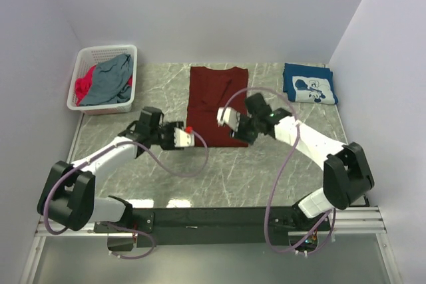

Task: Fold and stack the t-shirts
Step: Fold the tshirt

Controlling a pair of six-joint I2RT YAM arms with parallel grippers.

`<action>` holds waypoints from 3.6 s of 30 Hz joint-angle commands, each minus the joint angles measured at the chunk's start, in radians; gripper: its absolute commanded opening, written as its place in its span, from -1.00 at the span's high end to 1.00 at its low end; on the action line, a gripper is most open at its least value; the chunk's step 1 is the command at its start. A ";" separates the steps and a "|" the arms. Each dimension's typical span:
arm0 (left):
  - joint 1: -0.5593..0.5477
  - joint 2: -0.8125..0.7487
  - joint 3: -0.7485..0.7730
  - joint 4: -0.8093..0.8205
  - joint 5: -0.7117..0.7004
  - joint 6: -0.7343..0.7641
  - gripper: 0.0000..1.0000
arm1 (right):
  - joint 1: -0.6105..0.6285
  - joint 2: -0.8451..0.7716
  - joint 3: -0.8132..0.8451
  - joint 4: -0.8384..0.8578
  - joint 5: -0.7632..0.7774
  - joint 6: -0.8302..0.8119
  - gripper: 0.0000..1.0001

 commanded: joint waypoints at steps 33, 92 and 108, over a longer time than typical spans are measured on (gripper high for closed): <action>-0.119 0.304 0.000 0.172 -0.102 0.081 0.59 | 0.065 0.221 -0.102 0.154 0.143 -0.076 0.20; -0.007 0.630 0.860 -0.494 -0.034 -0.107 0.88 | -0.188 0.478 0.563 -0.372 -0.015 -0.087 1.00; -0.072 0.556 0.476 -0.361 -0.103 -0.152 0.82 | -0.179 0.597 0.498 -0.355 -0.098 0.120 1.00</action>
